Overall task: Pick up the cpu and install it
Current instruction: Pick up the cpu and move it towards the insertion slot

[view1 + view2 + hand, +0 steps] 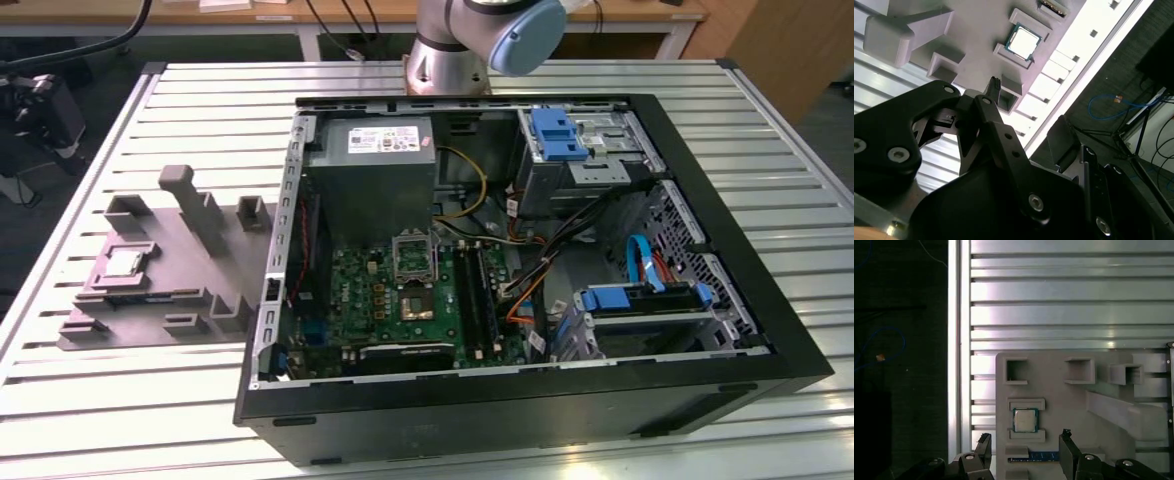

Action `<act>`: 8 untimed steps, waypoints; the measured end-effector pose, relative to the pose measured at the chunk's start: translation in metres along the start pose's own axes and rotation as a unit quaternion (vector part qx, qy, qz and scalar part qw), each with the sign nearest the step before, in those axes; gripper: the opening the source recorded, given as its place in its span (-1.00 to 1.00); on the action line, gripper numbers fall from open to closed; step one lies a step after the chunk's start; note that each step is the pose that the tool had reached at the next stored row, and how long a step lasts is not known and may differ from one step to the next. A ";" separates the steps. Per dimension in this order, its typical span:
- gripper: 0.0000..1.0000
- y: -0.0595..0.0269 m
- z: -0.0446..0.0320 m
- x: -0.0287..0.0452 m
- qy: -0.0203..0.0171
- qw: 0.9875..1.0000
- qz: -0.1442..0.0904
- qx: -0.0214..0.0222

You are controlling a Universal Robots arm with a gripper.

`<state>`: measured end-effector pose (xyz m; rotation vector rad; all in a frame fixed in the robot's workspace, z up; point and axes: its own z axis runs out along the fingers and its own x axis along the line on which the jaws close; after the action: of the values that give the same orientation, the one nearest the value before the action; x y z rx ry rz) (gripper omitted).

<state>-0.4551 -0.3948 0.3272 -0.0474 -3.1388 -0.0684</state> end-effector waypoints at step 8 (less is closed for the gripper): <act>0.29 -0.0002 0.0055 0.0000 0.000 1.000 0.000 0.000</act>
<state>-0.4551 -0.3948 0.3217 -0.0475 -3.1388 -0.0683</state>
